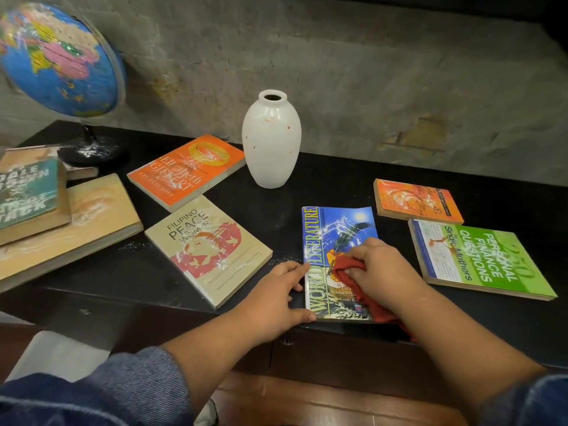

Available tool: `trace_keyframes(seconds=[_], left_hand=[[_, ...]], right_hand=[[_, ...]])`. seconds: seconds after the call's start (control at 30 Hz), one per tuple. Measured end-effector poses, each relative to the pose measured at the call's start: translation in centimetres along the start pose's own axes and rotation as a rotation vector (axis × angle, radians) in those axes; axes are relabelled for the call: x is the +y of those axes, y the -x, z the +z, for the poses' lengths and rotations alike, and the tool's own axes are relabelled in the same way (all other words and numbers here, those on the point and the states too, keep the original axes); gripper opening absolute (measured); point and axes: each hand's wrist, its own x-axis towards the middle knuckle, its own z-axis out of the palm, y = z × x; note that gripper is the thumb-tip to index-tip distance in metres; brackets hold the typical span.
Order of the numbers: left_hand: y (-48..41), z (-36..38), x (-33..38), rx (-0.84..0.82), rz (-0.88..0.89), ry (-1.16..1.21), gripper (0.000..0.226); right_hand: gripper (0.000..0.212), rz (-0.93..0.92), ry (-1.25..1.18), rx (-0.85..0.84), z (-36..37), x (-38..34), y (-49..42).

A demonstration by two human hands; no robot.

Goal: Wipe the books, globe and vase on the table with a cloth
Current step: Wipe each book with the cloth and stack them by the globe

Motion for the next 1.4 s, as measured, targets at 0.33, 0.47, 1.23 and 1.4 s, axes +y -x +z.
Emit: trace_keyframes(seconds=[0.33,0.47,1.23,1.4], left_hand=[[0.0,0.0,-0.1,0.012,0.004,0.026,0.092],[0.0,0.0,-0.1,0.03,0.012,0.056,0.092],[-0.2,0.0,-0.6,-0.002,0.03,0.055,0.083],[-0.2,0.0,-0.6,-0.002,0.007,0.07,0.08]], right_hand=[[0.031,-0.102,0.013,-0.055,0.3,-1.7,-0.6],[0.028,-0.132,-0.02,-0.172,-0.1,-1.2,-0.6],[0.025,-0.005,0.018,-0.168,-2.0,2.6,0.6],[0.028,0.072,-0.019,0.023,-0.9,4.0,0.4]])
